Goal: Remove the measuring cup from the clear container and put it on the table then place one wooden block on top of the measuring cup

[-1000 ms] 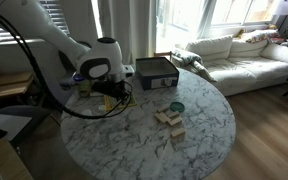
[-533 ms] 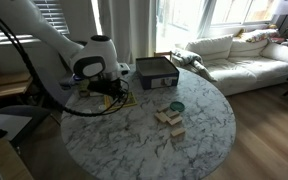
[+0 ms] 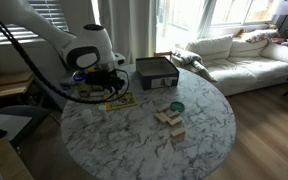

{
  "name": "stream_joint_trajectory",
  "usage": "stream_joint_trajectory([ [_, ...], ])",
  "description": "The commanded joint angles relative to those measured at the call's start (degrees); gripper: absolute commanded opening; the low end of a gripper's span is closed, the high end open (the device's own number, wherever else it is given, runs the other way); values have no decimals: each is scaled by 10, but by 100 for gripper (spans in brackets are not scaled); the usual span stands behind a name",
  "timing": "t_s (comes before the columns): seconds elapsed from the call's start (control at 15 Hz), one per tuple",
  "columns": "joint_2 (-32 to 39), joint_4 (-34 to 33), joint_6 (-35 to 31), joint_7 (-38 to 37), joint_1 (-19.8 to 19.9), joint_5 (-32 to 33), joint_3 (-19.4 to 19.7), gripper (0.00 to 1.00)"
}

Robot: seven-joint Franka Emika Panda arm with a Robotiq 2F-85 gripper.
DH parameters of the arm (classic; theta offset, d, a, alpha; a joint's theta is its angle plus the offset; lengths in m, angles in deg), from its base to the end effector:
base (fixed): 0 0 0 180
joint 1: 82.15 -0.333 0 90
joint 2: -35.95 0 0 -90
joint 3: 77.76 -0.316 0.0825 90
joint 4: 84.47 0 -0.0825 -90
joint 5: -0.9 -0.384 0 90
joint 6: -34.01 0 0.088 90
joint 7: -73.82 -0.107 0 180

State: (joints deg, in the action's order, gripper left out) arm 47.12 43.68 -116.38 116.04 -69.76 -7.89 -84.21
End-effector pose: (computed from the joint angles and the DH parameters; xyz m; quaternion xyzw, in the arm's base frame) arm 0.5583 -0.0622 0.3019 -0.9626 -0.2473 -0.1101 0.0108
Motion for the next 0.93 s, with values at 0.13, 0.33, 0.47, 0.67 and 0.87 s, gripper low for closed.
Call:
stream_joint_trajectory([
  [0.13, -87, 67, 76, 193, -27, -89, -10, 7],
  [0.33, -108, 100, 97, 240, -57, -94, 5, 7],
  [0.47, -115, 121, 100, 250, -72, -100, 10, 7],
  [0.67, -116, 147, 90, 230, -87, -89, 19, 7],
  [0.87, -109, 161, 76, 233, -95, -91, 25, 7],
])
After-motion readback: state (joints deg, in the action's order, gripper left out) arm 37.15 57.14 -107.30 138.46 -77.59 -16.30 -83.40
